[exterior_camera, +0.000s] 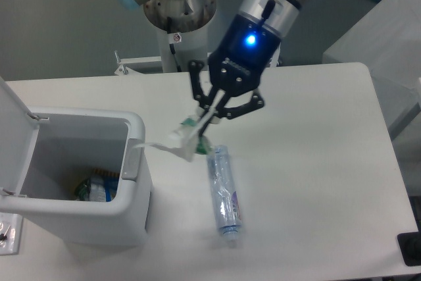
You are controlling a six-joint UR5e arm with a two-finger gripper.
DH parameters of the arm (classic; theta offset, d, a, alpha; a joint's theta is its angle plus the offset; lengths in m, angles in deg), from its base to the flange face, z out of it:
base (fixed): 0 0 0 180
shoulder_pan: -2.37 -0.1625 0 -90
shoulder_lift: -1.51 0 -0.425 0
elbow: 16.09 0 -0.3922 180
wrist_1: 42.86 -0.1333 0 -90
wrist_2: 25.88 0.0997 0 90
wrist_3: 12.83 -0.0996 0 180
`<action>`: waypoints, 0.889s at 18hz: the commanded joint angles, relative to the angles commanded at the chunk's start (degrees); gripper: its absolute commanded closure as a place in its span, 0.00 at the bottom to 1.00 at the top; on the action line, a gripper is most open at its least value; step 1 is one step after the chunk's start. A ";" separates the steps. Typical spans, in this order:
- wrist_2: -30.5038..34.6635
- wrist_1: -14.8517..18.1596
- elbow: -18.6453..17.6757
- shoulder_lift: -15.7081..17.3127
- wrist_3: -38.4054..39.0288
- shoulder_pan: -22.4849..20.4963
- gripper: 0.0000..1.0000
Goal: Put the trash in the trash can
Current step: 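Carry the wrapper over the white trash bin opening, then open the gripper to drop the wrapper into the bin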
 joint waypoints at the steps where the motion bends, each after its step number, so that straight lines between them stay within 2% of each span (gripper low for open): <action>1: -0.09 0.00 0.18 0.00 1.41 0.70 0.95; 7: 0.00 -2.54 -0.35 -0.17 5.46 5.27 0.89; 10: 0.61 -6.05 -0.88 -1.49 5.46 7.73 0.77; 12: 0.70 -6.77 -1.84 -1.58 5.29 8.44 0.42; 13: 0.79 -6.94 -2.54 -1.32 4.94 8.53 0.30; 14: 0.79 -7.73 -3.24 -1.23 4.76 8.62 0.24; 16: 0.79 -8.96 -3.60 -1.05 4.76 8.53 0.00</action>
